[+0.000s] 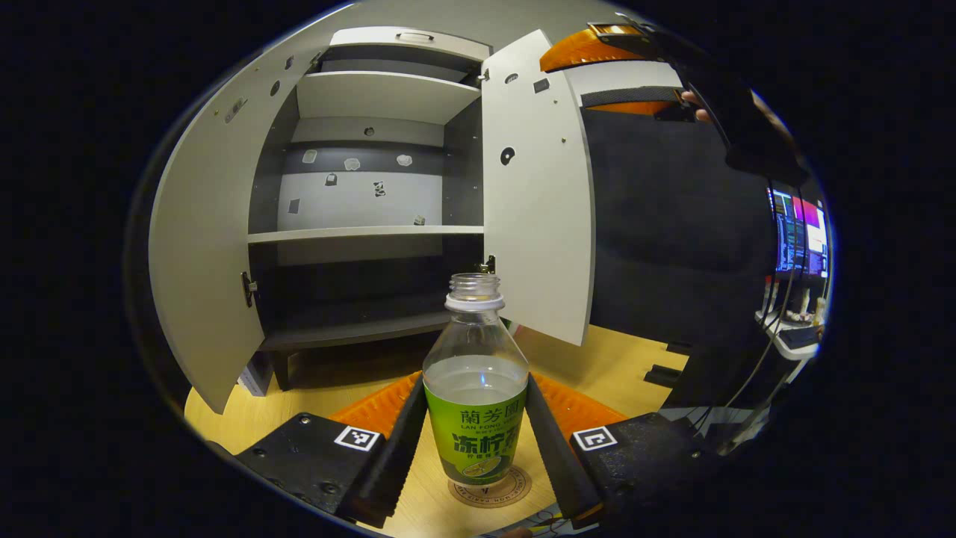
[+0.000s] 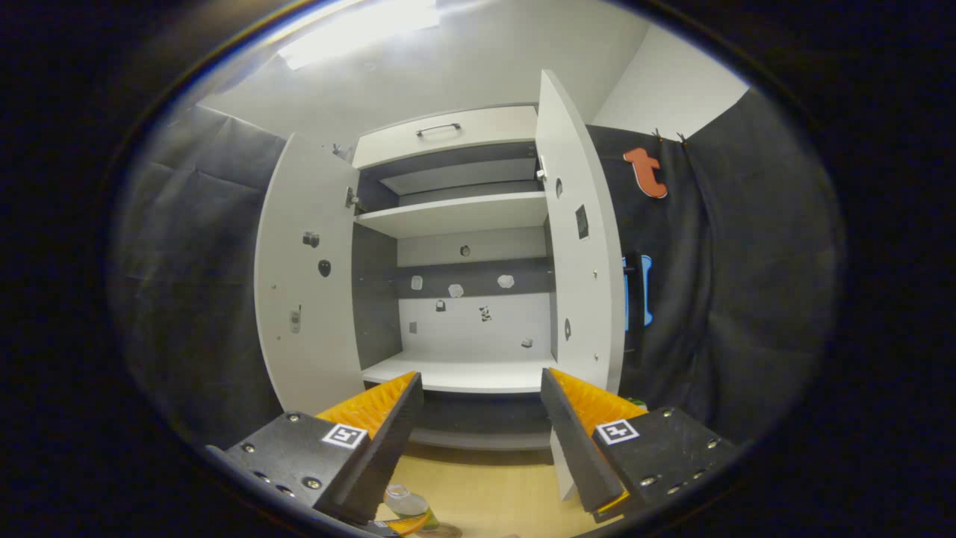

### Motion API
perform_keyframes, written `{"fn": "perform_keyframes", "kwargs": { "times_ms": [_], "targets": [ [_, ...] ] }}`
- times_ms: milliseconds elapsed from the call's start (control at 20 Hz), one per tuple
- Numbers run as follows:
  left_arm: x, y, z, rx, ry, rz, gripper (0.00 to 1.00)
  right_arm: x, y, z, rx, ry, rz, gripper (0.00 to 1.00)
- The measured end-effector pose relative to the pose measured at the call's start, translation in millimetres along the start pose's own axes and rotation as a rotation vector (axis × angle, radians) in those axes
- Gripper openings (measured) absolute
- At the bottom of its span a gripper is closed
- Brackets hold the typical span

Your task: Grasp the bottle in the cabinet with the left hand and place it on the coaster, then close the right door with the right hand and the left door with the left hand.

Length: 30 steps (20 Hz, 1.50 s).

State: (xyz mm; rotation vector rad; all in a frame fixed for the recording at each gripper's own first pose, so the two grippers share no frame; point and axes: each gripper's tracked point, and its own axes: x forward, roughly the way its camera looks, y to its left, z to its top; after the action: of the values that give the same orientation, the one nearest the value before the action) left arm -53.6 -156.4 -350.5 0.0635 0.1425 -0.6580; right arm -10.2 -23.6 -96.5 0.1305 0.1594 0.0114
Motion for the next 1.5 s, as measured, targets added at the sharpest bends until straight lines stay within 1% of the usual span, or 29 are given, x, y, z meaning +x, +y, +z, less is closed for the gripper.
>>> {"fn": "perform_keyframes", "kwargs": {
  "times_ms": [100,150,200,350,500,600,700,750,850,950,1000,1100,1150,1300,1450,1500],
  "targets": [
    [2.8,-3.9,-15.5,0.059,0.044,-0.017,0.81,2.0,2.4,-4.8,-0.003,0.010,0.010,0.95],
    [3.8,-3.4,-15.3,0.074,0.033,-0.026,0.81,4.9,2.3,-7.0,-0.012,0.015,0.009,0.95],
    [4.7,-6.4,-13.6,0.074,0.024,-0.044,0.79,7.9,2.4,-8.6,-0.020,0.020,0.007,0.96],
    [7.8,-14.4,-14.3,0.056,0.011,-0.072,0.80,14.6,7.1,-14.7,-0.026,0.031,0.005,0.96],
    [11.9,-15.0,-25.0,0.017,0.032,-0.069,0.80,18.6,13.9,-21.4,-0.041,0.050,0.018,0.96],
    [13.0,-13.8,-36.2,-0.001,0.066,-0.063,0.80,22.1,15.3,-26.2,-0.059,0.064,0.022,0.96],
    [12.1,-13.1,-50.8,0.016,0.125,-0.057,0.81,25.8,19.6,-29.2,-0.072,0.075,0.033,0.96],
    [9.8,-8.7,-57.3,0.029,0.147,-0.040,0.81,28.1,20.5,-28.7,-0.075,0.073,0.035,0.96],
    [10.3,-4.3,-50.7,0.028,0.114,-0.028,0.83,32.7,22.4,-25.2,-0.068,0.062,0.041,0.96],
    [11.6,-6.6,-55.6,-0.004,0.134,-0.044,0.83,33.7,22.2,-25.5,-0.058,0.060,0.042,0.96],
    [11.0,-6.6,-58.1,-0.016,0.147,-0.045,0.84,33.6,21.4,-26.6,-0.058,0.061,0.044,0.94],
    [6.7,-6.1,-57.5,-0.026,0.172,-0.043,0.85,33.0,18.5,-28.9,-0.066,0.068,0.043,0.94],
    [5.1,-5.9,-55.0,-0.026,0.173,-0.049,0.86,32.0,16.6,-29.2,-0.071,0.069,0.040,0.96],
    [1.5,-5.9,-44.2,-0.006,0.164,-0.064,0.86,28.5,9.3,-27.1,-0.064,0.062,0.029,0.96],
    [-0.9,-0.8,-25.7,0.020,0.165,-0.041,0.86,24.7,1.1,-22.8,-0.057,0.054,0.016,0.96],
    [-1.7,-1.4,-15.3,0.022,0.156,-0.044,0.86,23.8,-2.6,-21.2,-0.058,0.050,0.009,0.96]
  ]
}}
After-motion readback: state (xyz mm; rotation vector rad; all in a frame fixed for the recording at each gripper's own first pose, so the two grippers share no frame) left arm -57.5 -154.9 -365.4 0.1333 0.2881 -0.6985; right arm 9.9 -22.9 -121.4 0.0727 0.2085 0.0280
